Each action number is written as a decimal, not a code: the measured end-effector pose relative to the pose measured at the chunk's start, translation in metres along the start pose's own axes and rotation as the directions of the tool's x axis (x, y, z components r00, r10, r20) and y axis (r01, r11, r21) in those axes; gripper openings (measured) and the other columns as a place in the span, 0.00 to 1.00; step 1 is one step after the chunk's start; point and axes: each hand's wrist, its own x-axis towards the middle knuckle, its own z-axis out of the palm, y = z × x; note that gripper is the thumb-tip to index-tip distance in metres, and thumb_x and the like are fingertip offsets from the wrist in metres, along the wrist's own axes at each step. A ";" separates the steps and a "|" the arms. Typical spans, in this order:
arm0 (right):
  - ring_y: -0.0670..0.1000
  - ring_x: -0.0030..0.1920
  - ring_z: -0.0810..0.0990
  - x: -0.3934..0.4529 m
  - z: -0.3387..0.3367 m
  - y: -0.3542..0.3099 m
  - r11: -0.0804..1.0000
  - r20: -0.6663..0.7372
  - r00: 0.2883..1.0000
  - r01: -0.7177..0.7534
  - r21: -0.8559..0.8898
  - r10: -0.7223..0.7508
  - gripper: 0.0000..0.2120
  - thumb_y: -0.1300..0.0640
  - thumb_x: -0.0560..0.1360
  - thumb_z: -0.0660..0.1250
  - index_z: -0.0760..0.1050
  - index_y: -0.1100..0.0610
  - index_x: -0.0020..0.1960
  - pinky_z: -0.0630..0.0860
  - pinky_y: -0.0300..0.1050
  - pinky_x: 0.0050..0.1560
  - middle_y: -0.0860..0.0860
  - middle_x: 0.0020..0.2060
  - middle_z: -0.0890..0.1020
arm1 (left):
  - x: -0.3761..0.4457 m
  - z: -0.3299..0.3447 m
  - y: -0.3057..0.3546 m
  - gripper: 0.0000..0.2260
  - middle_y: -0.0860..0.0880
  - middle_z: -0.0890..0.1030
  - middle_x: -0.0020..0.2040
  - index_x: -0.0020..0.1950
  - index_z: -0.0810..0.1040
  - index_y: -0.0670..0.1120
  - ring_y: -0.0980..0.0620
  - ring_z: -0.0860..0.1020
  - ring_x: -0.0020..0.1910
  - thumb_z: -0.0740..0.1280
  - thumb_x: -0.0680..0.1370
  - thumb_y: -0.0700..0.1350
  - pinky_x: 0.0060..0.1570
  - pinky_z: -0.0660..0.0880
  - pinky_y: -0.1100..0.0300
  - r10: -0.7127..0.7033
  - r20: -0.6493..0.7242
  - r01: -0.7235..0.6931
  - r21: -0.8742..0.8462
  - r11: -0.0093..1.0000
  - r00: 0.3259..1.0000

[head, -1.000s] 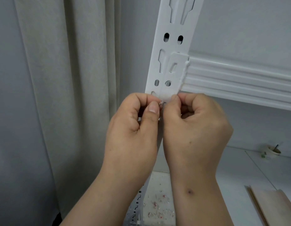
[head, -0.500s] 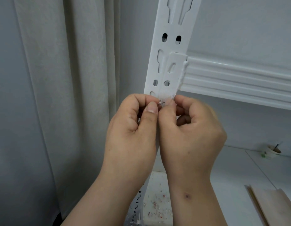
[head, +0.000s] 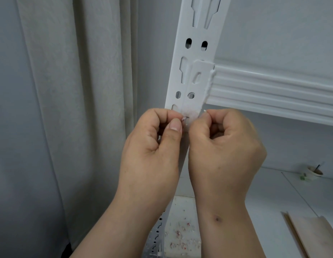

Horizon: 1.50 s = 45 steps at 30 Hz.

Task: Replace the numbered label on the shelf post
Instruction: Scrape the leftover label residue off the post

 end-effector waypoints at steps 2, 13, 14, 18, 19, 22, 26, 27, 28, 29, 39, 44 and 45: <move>0.48 0.32 0.75 -0.004 -0.004 0.003 0.998 0.027 0.998 -0.051 0.036 0.050 0.06 0.56 0.69 0.64 0.78 0.53 0.35 0.78 0.56 0.44 0.44 0.29 0.78 | 0.001 -0.001 -0.001 0.05 0.50 0.84 0.43 0.43 0.79 0.54 0.43 0.82 0.46 0.63 0.74 0.50 0.52 0.79 0.42 0.008 -0.009 -0.008 0.006 1.000 1.000; 0.43 0.44 0.81 -0.019 -0.027 0.006 0.977 0.331 0.943 -0.107 0.183 0.041 0.08 0.54 0.76 0.65 0.82 0.49 0.50 0.78 0.44 0.45 0.42 0.41 0.83 | -0.003 0.001 -0.001 0.02 0.50 0.84 0.39 0.40 0.81 0.53 0.50 0.83 0.42 0.69 0.70 0.47 0.46 0.79 0.54 -0.065 0.083 0.070 -0.064 0.995 0.994; 0.44 0.45 0.81 -0.019 -0.029 0.007 0.980 0.335 0.942 -0.100 0.175 0.036 0.08 0.54 0.76 0.65 0.83 0.49 0.50 0.78 0.45 0.46 0.42 0.41 0.83 | -0.004 0.000 -0.001 0.02 0.49 0.84 0.39 0.39 0.81 0.53 0.47 0.83 0.43 0.69 0.70 0.47 0.47 0.80 0.51 -0.068 0.083 0.073 -0.062 0.995 0.994; 0.44 0.46 0.80 -0.017 -0.034 0.009 0.983 0.350 0.936 -0.094 0.158 0.034 0.07 0.52 0.75 0.66 0.82 0.45 0.50 0.77 0.41 0.48 0.40 0.41 0.82 | -0.007 -0.002 0.001 0.03 0.43 0.83 0.40 0.38 0.81 0.51 0.38 0.81 0.46 0.69 0.71 0.48 0.54 0.78 0.41 -0.087 0.104 0.092 -0.041 0.995 0.991; 0.44 0.46 0.80 -0.016 -0.036 0.009 0.981 0.358 0.933 -0.106 0.162 0.042 0.07 0.51 0.74 0.67 0.81 0.45 0.50 0.76 0.39 0.48 0.40 0.41 0.82 | -0.006 -0.003 0.001 0.04 0.43 0.84 0.40 0.37 0.81 0.50 0.39 0.81 0.44 0.68 0.71 0.48 0.54 0.78 0.42 -0.100 0.120 0.106 -0.046 0.993 0.988; 0.41 0.45 0.80 -0.011 -0.042 0.008 0.968 0.409 0.912 -0.123 0.218 0.024 0.06 0.53 0.73 0.69 0.82 0.45 0.48 0.73 0.29 0.45 0.41 0.40 0.81 | -0.005 -0.006 0.002 0.05 0.46 0.84 0.39 0.36 0.80 0.49 0.47 0.82 0.45 0.67 0.72 0.45 0.55 0.78 0.48 -0.191 0.227 0.228 -0.153 0.961 0.955; 0.44 0.44 0.81 -0.009 -0.052 0.005 0.913 0.482 0.876 -0.210 0.350 0.016 0.05 0.58 0.72 0.71 0.83 0.49 0.44 0.73 0.28 0.43 0.45 0.39 0.82 | -0.006 -0.012 -0.001 0.05 0.41 0.78 0.44 0.42 0.78 0.43 0.44 0.75 0.49 0.67 0.71 0.44 0.49 0.74 0.53 -0.342 0.387 0.477 -0.336 0.812 0.856; 0.45 0.44 0.82 -0.009 -0.054 0.005 0.892 0.505 0.863 -0.256 0.372 0.038 0.05 0.58 0.72 0.71 0.83 0.49 0.43 0.73 0.29 0.43 0.45 0.39 0.82 | -0.007 -0.013 -0.003 0.06 0.39 0.76 0.47 0.45 0.78 0.41 0.42 0.73 0.51 0.67 0.71 0.43 0.50 0.73 0.51 -0.370 0.397 0.512 -0.355 0.782 0.840; 0.46 0.44 0.82 -0.011 -0.056 0.005 0.873 0.525 0.849 -0.301 0.384 0.062 0.04 0.57 0.71 0.72 0.83 0.48 0.43 0.74 0.31 0.43 0.46 0.40 0.83 | -0.008 -0.014 -0.005 0.09 0.37 0.75 0.49 0.48 0.78 0.39 0.40 0.72 0.54 0.67 0.71 0.43 0.52 0.72 0.49 -0.390 0.400 0.535 -0.366 0.762 0.829; 0.47 0.43 0.82 -0.012 -0.057 0.006 0.856 0.541 0.837 -0.338 0.390 0.084 0.04 0.56 0.71 0.72 0.83 0.48 0.42 0.75 0.32 0.43 0.46 0.40 0.83 | -0.010 -0.015 -0.008 0.12 0.35 0.74 0.52 0.51 0.78 0.38 0.39 0.71 0.56 0.68 0.71 0.44 0.55 0.72 0.48 -0.402 0.401 0.548 -0.373 0.749 0.823; 0.38 0.40 0.80 -0.021 -0.064 0.007 0.915 0.486 0.872 -0.235 0.329 0.050 0.05 0.62 0.72 0.73 0.83 0.52 0.43 0.71 0.24 0.40 0.47 0.39 0.82 | -0.027 -0.013 -0.011 0.14 0.30 0.78 0.51 0.50 0.79 0.34 0.41 0.73 0.49 0.66 0.72 0.43 0.50 0.73 0.50 -0.432 0.359 0.544 -0.323 0.774 0.827; 0.43 0.43 0.79 -0.031 -0.062 0.015 0.994 0.403 0.912 0.040 0.105 -0.079 0.04 0.57 0.75 0.68 0.81 0.50 0.45 0.77 0.44 0.45 0.41 0.40 0.79 | -0.032 -0.010 -0.010 0.09 0.43 0.78 0.39 0.40 0.83 0.43 0.51 0.74 0.37 0.70 0.67 0.48 0.44 0.76 0.55 -0.414 0.269 0.479 -0.258 0.839 0.870; 0.43 0.43 0.78 -0.033 -0.062 0.016 0.993 0.399 0.911 0.077 0.086 -0.105 0.05 0.57 0.75 0.67 0.80 0.51 0.45 0.77 0.48 0.44 0.41 0.40 0.79 | -0.033 -0.010 -0.011 0.09 0.42 0.78 0.38 0.39 0.83 0.43 0.48 0.74 0.38 0.70 0.66 0.48 0.44 0.76 0.54 -0.415 0.256 0.474 -0.247 0.845 0.873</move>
